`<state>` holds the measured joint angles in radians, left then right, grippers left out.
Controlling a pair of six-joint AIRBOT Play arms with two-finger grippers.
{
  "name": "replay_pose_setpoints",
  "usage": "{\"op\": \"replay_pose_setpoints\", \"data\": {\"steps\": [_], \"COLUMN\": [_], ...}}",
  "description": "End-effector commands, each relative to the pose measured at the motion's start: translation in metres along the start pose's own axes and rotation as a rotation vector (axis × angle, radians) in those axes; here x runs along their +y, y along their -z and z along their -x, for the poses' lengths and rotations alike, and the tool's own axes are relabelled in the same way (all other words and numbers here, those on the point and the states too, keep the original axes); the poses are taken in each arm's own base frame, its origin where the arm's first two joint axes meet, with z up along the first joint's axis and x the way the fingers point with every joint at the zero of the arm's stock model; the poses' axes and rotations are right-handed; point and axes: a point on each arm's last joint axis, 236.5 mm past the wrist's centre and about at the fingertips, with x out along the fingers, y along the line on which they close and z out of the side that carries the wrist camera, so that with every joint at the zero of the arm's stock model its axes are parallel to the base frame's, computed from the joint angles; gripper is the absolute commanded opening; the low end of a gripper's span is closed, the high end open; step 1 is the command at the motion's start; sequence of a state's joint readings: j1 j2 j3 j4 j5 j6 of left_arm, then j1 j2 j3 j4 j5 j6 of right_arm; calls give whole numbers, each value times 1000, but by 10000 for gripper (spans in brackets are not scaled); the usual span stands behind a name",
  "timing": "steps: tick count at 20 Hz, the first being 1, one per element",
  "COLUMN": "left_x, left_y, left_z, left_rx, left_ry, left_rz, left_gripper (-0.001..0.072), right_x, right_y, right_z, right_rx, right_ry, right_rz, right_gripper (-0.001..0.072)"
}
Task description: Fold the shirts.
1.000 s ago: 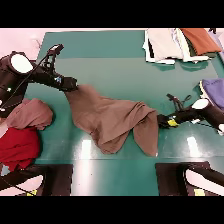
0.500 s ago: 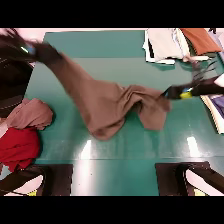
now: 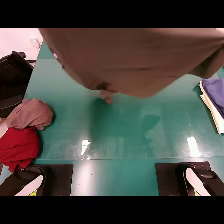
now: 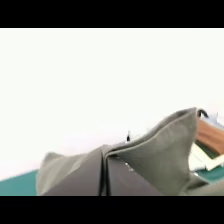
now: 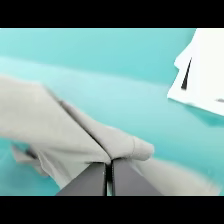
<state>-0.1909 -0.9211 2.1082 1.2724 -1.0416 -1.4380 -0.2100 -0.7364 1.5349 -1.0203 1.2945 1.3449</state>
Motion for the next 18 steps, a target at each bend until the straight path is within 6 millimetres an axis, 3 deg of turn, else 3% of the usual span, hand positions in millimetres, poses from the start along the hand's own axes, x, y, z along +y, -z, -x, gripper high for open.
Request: {"op": "replay_pose_setpoints", "data": {"steps": [1, 3, 5, 7, 10, 12, 14, 15, 16, 17, 18], "left_x": [1, 8, 21, 36, 59, 70, 77, 82, 88, 97, 106], "left_y": [-28, -10, 37, 106, 237, 322, 390, 411, 420, 422, 419], "left_z": [10, -15, -61, -113, -191, -224, -238, -238, -235, -229, -220], "left_rx": [-103, -54, 60, 213, 468, 613, 737, 783, 807, 823, 846], "left_ry": [-14, -17, -19, -20, -20, -26, -40, -58, -82, -110, -129], "left_rz": [-22, -39, -8, 31, 95, 140, 201, 245, 285, 323, 340], "left_gripper": [21, 20, 20, 21, 23, 24, 26, 80, 397, 596, 601], "right_x": [7, -1, -18, -37, -67, -86, -107, -115, -121, -127, -127], "right_y": [-15, -5, 23, 62, 132, 168, 185, 186, 184, 180, 176], "right_z": [19, 1, -30, -66, -122, -157, -189, -202, -211, -216, -217], "right_rx": [-2, 76, 204, 345, 546, 620, 625, 617, 615, 618, 627], "right_ry": [7, -3, -12, -17, -19, -5, 19, 25, 25, 23, 12], "right_rz": [1, -69, -162, -251, -393, -470, -516, -528, -535, -539, -535], "right_gripper": [23, 23, 23, 23, 23, 23, 25, 83, 386, 534, 533]}}
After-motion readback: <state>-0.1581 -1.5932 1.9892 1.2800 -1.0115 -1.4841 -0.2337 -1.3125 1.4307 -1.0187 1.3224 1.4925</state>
